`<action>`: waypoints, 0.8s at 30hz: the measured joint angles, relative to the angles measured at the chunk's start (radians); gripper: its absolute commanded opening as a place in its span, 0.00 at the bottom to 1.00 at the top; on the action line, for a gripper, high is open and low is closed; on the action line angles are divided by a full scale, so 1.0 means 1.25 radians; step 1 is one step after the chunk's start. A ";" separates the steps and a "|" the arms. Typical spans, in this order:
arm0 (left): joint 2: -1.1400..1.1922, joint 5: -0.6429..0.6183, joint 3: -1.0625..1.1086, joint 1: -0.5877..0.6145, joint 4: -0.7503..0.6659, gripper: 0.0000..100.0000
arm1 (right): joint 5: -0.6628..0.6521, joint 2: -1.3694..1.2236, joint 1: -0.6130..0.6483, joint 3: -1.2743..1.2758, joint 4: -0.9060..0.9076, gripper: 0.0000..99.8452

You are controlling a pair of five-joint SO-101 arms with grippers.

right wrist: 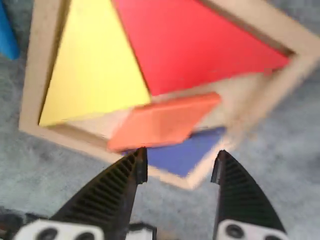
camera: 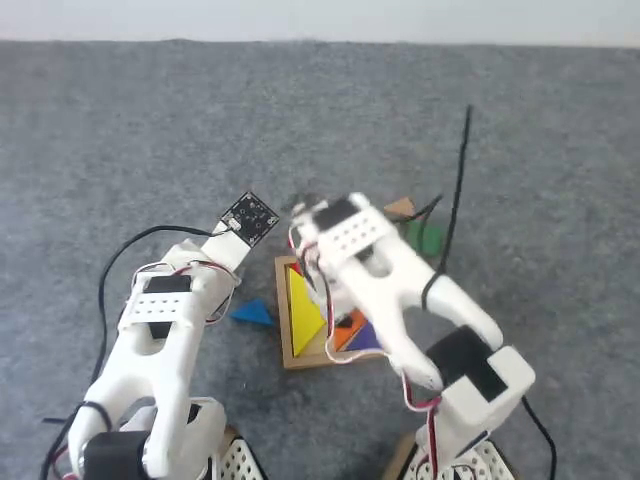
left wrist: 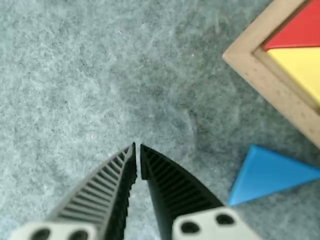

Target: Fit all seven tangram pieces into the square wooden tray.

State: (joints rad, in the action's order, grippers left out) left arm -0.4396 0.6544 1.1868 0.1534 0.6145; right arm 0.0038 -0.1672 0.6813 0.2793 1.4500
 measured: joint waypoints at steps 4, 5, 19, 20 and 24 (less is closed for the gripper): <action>0.000 0.000 0.000 0.000 0.000 0.01 | 0.000 0.009 0.021 0.080 -0.102 0.22; 0.000 0.000 0.000 0.000 0.000 0.01 | 0.000 0.009 0.022 0.081 -0.108 0.22; 0.000 0.000 0.000 0.015 -0.005 0.01 | -0.032 -0.025 0.045 0.069 -0.172 0.25; 0.000 0.000 0.000 0.015 -0.006 0.01 | -0.032 -0.028 0.043 0.068 -0.172 0.28; 0.000 0.000 0.000 0.012 -0.010 0.01 | -0.032 -0.029 0.042 0.058 -0.163 0.34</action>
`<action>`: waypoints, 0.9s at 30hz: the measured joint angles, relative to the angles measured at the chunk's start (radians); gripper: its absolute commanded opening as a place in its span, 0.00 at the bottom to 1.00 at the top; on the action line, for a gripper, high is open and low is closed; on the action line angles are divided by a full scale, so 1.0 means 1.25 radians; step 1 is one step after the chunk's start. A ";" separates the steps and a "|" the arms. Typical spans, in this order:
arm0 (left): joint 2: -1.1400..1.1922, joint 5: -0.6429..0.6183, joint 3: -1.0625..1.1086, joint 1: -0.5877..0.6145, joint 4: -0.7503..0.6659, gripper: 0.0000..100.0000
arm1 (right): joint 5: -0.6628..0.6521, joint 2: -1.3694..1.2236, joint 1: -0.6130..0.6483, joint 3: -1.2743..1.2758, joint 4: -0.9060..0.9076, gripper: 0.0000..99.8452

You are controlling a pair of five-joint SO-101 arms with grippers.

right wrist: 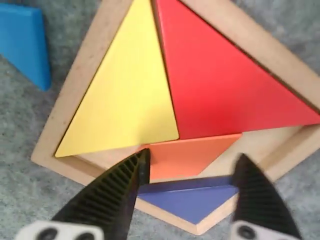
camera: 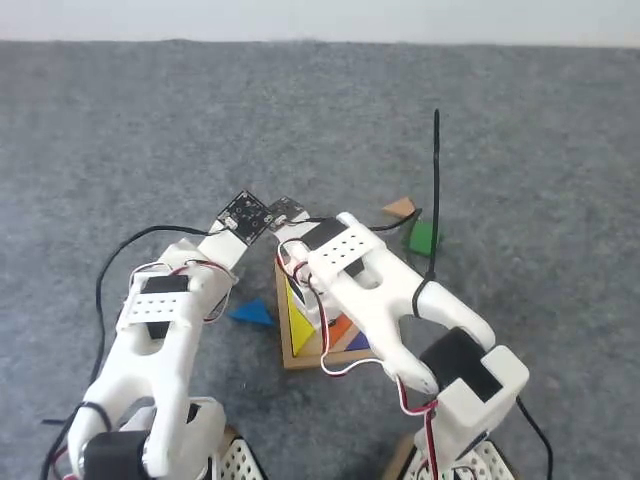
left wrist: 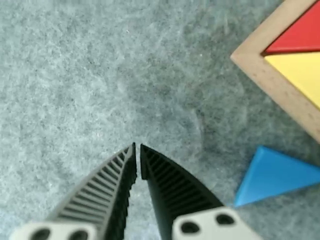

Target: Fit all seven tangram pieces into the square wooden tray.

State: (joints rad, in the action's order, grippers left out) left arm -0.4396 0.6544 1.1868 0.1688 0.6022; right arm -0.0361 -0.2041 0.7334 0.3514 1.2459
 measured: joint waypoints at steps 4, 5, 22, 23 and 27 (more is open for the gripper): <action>0.000 0.000 0.000 0.007 0.000 0.01 | 0.000 -0.006 0.000 -0.010 0.011 0.33; 0.000 0.000 0.000 0.007 0.000 0.01 | 0.000 -0.014 0.000 -0.021 0.020 0.33; -0.378 -0.151 0.205 0.108 -0.140 0.01 | 0.087 -0.004 0.023 -0.022 0.052 0.33; -0.389 -0.155 0.209 0.107 -0.140 0.01 | 0.087 -0.001 0.032 -0.022 0.056 0.33; -0.401 -0.164 0.210 0.113 -0.140 0.01 | 0.087 0.055 0.059 -0.021 0.076 0.33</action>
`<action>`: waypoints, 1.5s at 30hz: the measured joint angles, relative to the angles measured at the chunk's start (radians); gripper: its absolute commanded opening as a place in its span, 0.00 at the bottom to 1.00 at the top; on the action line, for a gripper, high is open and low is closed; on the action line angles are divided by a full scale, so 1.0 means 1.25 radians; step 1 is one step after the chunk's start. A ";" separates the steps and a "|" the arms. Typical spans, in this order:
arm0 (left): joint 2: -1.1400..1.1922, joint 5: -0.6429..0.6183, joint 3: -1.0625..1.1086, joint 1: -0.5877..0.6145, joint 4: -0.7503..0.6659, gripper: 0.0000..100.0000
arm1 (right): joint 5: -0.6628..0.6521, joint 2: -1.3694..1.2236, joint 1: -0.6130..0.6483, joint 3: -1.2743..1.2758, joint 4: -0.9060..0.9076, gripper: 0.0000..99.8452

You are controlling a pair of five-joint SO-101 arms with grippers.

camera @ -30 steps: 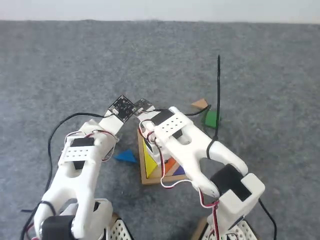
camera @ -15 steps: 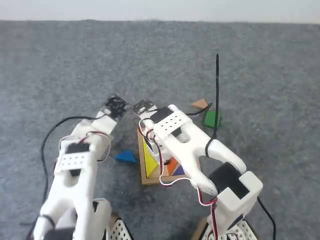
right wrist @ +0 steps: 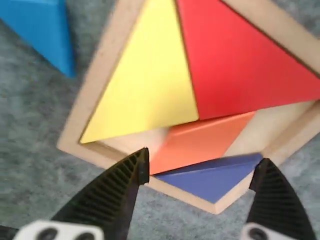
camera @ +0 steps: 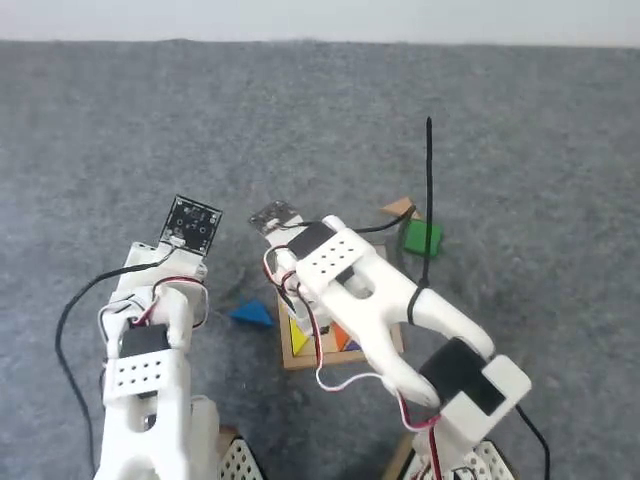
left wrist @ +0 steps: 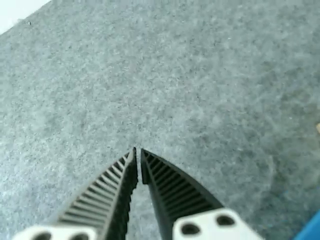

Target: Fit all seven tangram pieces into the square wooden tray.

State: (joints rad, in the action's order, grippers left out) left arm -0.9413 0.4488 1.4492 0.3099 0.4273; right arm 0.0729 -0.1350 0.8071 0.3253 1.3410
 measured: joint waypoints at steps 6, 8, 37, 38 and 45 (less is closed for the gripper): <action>0.000 -0.005 0.000 0.000 0.000 0.01 | -0.022 0.007 0.001 0.081 -0.050 0.33; 0.000 -0.005 0.000 0.000 0.000 0.01 | -0.032 0.000 0.002 0.108 -0.087 0.33; -0.006 -0.005 0.010 0.000 0.000 0.01 | -0.140 -0.034 -0.007 0.086 -0.113 0.12; -0.006 -0.005 0.010 0.000 0.000 0.01 | -0.140 -0.033 -0.007 0.086 -0.113 0.12; -0.006 -0.005 0.010 0.000 0.000 0.01 | -0.140 -0.033 -0.036 0.079 -0.113 0.12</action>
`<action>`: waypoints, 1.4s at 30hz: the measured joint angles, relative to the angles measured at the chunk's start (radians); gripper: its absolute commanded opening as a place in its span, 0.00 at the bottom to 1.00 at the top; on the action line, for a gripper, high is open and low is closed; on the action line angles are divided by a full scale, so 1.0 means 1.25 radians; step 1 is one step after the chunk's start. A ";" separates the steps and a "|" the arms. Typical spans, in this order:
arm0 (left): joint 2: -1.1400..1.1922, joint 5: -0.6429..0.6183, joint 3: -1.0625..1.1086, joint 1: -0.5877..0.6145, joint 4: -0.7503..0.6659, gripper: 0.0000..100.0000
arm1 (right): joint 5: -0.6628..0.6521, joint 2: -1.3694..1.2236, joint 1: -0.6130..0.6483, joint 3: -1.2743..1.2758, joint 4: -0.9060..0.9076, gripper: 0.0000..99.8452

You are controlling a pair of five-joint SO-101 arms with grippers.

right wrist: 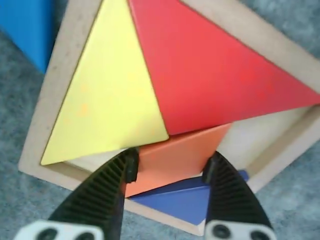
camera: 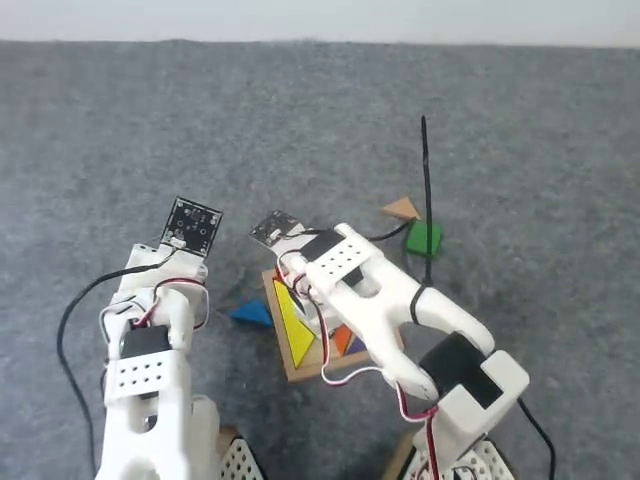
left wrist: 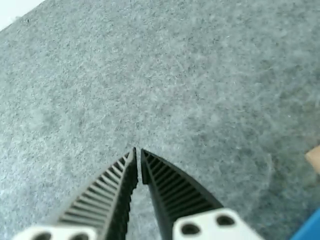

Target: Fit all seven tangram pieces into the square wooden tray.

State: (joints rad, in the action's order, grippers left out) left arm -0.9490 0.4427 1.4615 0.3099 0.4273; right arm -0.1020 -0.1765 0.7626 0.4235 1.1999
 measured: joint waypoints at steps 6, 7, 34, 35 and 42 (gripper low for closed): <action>0.000 0.000 0.000 0.000 0.000 0.01 | -0.001 0.000 -0.004 -0.005 0.000 0.12; 0.000 0.000 0.000 0.000 0.000 0.01 | -0.001 0.000 -0.005 -0.005 0.000 0.12; 0.000 0.000 0.000 0.000 0.000 0.01 | -0.263 0.209 -0.151 -0.098 0.311 0.12; 0.000 0.000 0.000 0.000 0.000 0.01 | -0.290 0.209 -0.160 -0.098 0.320 0.12; 0.000 0.000 0.000 0.000 0.000 0.01 | -0.383 0.141 -0.169 -0.103 0.322 0.12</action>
State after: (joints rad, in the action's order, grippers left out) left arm -0.9490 0.4427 1.4615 0.3099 0.4273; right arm -0.5808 0.0000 0.5508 0.2946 1.6019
